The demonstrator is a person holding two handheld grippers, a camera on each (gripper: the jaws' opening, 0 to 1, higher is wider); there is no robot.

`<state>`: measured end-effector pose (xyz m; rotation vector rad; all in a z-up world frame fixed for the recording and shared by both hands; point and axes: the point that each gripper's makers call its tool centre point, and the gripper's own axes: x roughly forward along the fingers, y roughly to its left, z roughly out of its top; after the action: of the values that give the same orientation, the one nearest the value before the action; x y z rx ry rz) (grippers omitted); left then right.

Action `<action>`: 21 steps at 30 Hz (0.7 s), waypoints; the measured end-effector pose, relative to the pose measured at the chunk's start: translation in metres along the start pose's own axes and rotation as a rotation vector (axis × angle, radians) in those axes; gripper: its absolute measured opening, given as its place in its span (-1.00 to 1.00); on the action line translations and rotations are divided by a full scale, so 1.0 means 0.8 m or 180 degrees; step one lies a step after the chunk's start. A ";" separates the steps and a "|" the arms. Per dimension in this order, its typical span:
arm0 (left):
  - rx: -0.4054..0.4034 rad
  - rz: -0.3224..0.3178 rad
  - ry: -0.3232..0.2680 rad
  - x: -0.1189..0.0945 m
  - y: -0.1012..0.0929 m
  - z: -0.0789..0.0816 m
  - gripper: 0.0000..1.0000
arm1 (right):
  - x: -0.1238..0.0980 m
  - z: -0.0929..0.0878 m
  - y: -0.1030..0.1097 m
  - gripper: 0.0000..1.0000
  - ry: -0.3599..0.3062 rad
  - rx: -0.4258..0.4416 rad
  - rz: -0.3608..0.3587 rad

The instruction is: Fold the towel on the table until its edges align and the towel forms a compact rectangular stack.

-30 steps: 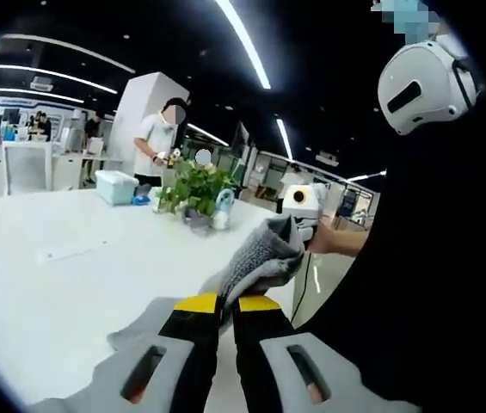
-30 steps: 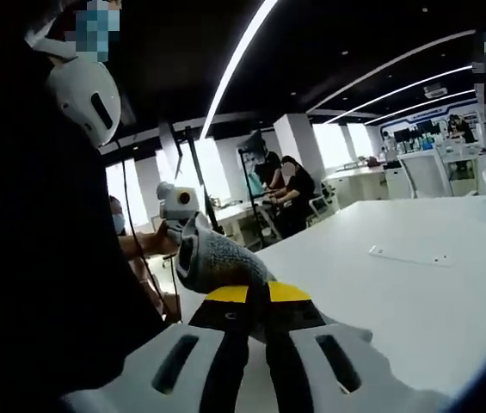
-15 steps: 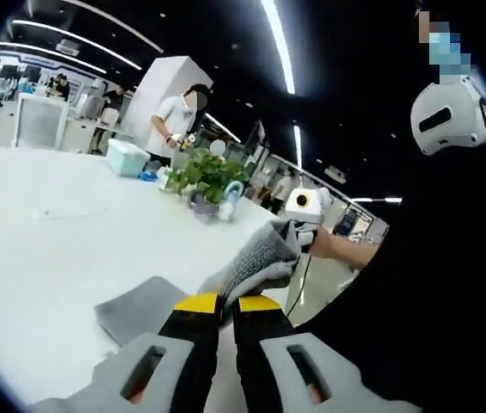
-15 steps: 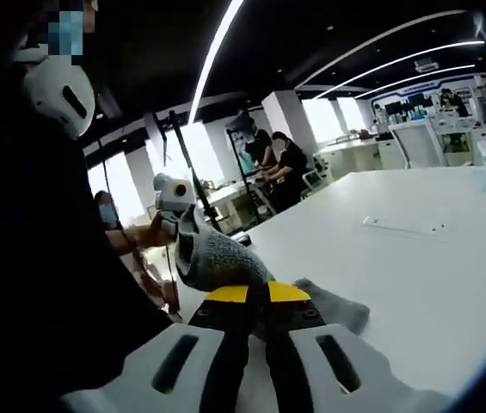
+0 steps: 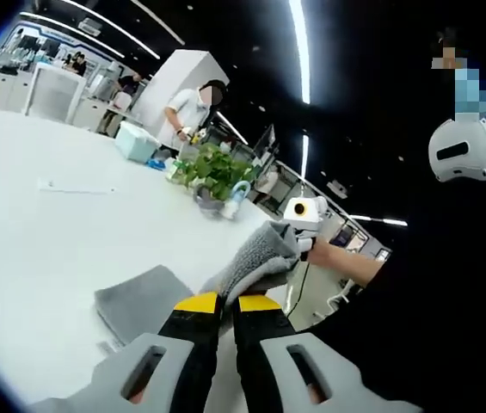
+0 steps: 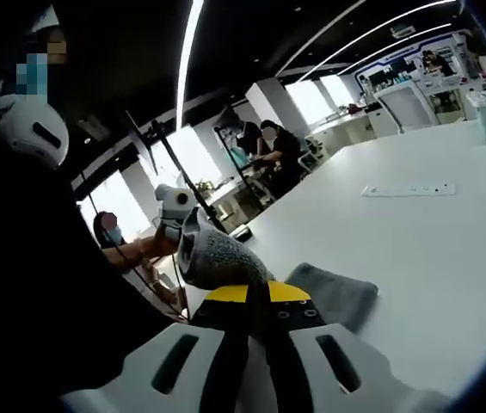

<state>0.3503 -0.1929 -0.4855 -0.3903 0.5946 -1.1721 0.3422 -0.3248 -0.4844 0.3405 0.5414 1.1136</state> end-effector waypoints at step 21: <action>-0.0670 0.0116 0.0141 0.012 0.048 -0.048 -0.89 | 0.023 -0.045 -0.042 -0.96 0.0216 0.0709 -0.0023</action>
<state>0.3570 -0.1875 -0.5399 -0.5314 0.7640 -1.0888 0.3530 -0.3217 -0.5357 0.4949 0.7289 1.0628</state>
